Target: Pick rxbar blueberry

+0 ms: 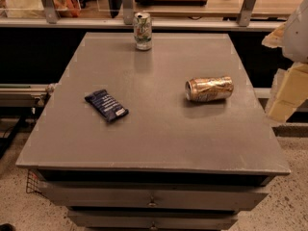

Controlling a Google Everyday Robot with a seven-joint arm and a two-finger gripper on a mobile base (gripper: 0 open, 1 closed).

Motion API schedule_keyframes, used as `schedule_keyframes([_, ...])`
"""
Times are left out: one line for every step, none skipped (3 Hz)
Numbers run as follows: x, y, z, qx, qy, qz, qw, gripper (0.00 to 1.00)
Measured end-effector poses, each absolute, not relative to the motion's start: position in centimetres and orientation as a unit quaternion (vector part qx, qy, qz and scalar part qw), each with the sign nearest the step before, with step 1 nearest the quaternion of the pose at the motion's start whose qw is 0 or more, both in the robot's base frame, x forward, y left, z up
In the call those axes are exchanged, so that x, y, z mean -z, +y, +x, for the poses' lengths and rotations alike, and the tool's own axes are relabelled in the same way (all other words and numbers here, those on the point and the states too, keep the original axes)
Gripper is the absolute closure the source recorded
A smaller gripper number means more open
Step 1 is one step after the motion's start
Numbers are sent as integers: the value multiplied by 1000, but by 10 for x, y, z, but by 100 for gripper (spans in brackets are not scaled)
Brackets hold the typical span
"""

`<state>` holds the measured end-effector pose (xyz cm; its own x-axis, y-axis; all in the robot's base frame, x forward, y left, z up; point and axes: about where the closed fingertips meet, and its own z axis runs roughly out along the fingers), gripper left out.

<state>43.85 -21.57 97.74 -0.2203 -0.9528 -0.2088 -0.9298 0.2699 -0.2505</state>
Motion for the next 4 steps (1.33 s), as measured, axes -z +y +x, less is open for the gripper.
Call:
schedule_keyframes([-978,-216,439,36,780,-603,162,0])
schedule_keyframes([-970,-189,448,18,787,-592,173,0])
schedule_keyframes([-945,-116,471,-42,805,-557,200,0])
schedule_keyframes([-919,-45,488,-90,816,-527,218,0])
